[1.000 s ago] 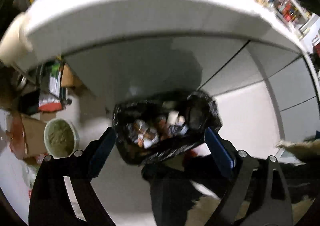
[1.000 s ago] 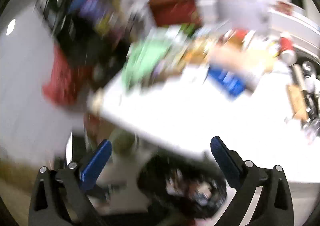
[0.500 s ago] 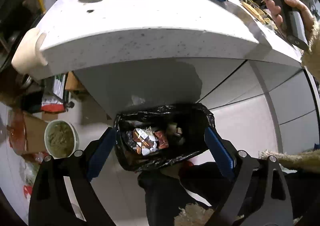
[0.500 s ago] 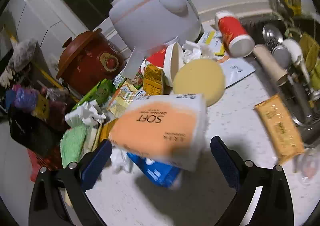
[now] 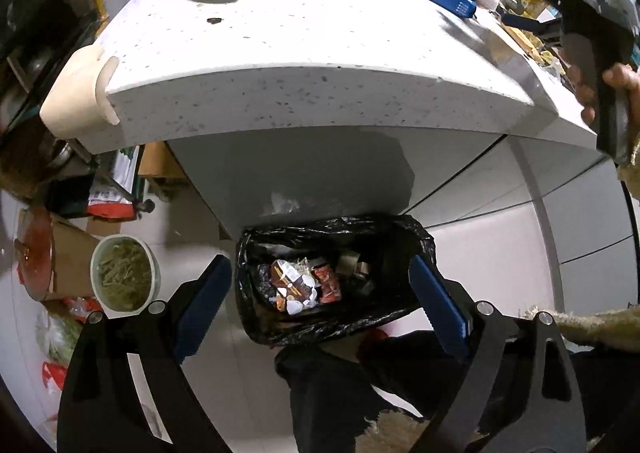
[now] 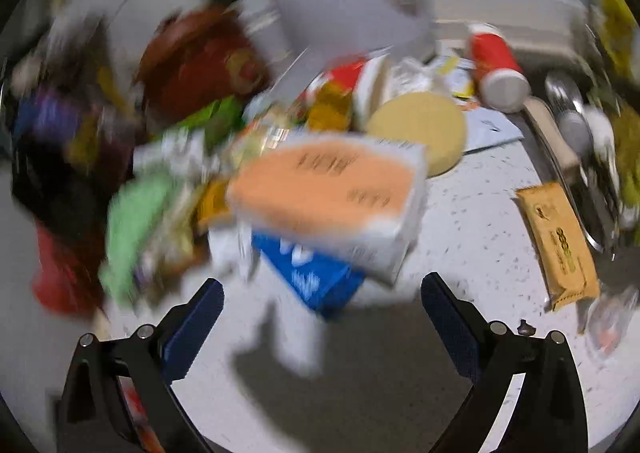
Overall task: Collect trash
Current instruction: 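Grasp the blue wet-wipe pack with the right gripper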
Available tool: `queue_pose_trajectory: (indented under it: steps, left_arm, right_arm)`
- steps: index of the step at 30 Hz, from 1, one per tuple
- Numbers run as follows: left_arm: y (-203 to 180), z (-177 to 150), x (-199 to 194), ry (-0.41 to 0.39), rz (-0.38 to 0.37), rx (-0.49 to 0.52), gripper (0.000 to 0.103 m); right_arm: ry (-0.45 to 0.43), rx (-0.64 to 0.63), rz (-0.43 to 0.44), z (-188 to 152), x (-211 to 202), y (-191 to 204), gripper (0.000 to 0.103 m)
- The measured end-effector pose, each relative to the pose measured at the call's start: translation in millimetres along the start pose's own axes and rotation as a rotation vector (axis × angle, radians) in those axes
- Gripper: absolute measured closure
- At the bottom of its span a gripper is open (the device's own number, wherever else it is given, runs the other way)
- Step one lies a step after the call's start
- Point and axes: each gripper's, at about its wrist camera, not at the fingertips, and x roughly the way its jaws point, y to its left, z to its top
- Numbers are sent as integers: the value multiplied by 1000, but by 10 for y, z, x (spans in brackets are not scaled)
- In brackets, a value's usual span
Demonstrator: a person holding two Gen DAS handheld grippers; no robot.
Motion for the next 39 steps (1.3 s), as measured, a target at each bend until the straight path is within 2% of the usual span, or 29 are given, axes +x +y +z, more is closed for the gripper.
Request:
queue_pose_trajectory:
  steps: [5, 10, 14, 15, 16, 21, 25, 30, 33, 36, 39]
  left_arm:
    - [-19, 5, 4, 8, 4, 8, 15]
    - [-41, -12, -2, 12, 10, 2, 15]
    - [-20, -25, -18, 12, 11, -17, 15]
    - [-10, -23, -21, 11, 10, -24, 15]
    - [-2, -20, -24, 10, 9, -29, 15]
    - [-25, 65, -103, -22, -13, -31, 15]
    - [-139, 225, -175, -59, -35, 2, 15]
    - [-368, 654, -381, -162, -36, 89, 15]
    - [-434, 1055, -472, -242, 48, 125, 15]
    - [-291, 1491, -466, -274, 90, 67, 15]
    - [2, 1863, -427, -303, 100, -57, 15]
  right_arm:
    - [13, -96, -15, 77, 198, 88, 6]
    - [17, -159, -9, 224, 410, 150, 12]
    - [57, -235, -1, 256, 489, 248, 48]
    - [70, -238, 24, 252, 475, 251, 57]
    - [91, -229, 52, 246, 459, 248, 61]
    - [160, -187, 123, 89, 307, 259, 63]
    - [221, 14, 267, -97, 81, 98, 63]
    - [179, 112, 331, -305, -396, 3, 63]
    - [134, 143, 332, -361, -631, -50, 63]
    - [101, 156, 324, -407, -750, -81, 63]
    - [79, 175, 339, -439, -796, -95, 63]
